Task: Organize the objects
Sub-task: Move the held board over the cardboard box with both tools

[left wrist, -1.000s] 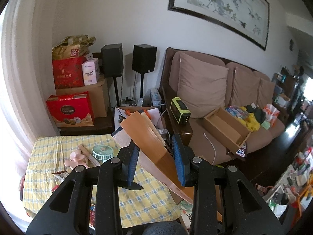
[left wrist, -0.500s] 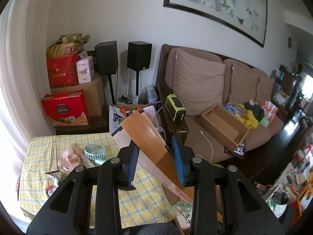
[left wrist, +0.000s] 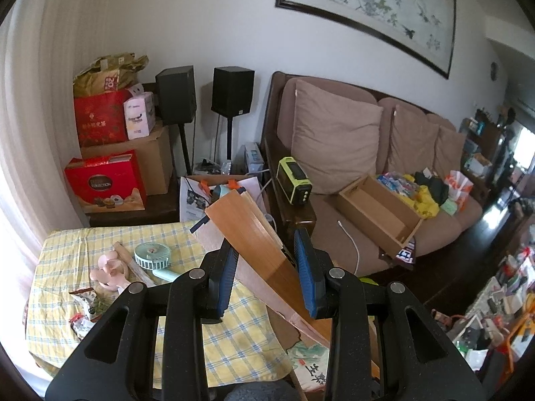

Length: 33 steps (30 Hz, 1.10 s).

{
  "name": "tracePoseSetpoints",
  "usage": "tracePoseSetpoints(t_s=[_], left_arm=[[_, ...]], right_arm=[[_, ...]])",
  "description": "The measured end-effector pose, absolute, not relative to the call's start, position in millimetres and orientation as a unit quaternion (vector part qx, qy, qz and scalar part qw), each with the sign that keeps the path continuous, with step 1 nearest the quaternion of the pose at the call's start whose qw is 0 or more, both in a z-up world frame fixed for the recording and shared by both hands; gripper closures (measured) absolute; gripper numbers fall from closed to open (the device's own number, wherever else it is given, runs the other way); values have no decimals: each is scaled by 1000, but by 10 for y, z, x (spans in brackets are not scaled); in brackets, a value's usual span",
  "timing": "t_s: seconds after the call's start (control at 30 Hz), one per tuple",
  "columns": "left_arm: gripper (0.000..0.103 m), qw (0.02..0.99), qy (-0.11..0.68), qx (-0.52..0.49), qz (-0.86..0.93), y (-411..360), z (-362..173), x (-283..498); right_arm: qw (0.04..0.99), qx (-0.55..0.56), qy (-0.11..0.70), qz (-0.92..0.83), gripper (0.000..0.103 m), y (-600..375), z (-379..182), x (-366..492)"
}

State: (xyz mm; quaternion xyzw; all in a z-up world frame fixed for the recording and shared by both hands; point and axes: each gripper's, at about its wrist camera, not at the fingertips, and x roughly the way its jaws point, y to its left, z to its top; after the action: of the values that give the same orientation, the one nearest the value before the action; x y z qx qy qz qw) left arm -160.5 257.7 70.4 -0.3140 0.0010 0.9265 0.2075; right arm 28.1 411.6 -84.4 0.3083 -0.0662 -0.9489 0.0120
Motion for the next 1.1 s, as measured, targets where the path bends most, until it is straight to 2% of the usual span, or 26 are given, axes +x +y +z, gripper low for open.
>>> tracePoseSetpoints(t_s=[1.1], left_arm=[[72, 231, 26, -326, 916, 3056, 569, -1452]], right_arm=[[-26, 355, -102, -929, 83, 4457, -1067, 259]])
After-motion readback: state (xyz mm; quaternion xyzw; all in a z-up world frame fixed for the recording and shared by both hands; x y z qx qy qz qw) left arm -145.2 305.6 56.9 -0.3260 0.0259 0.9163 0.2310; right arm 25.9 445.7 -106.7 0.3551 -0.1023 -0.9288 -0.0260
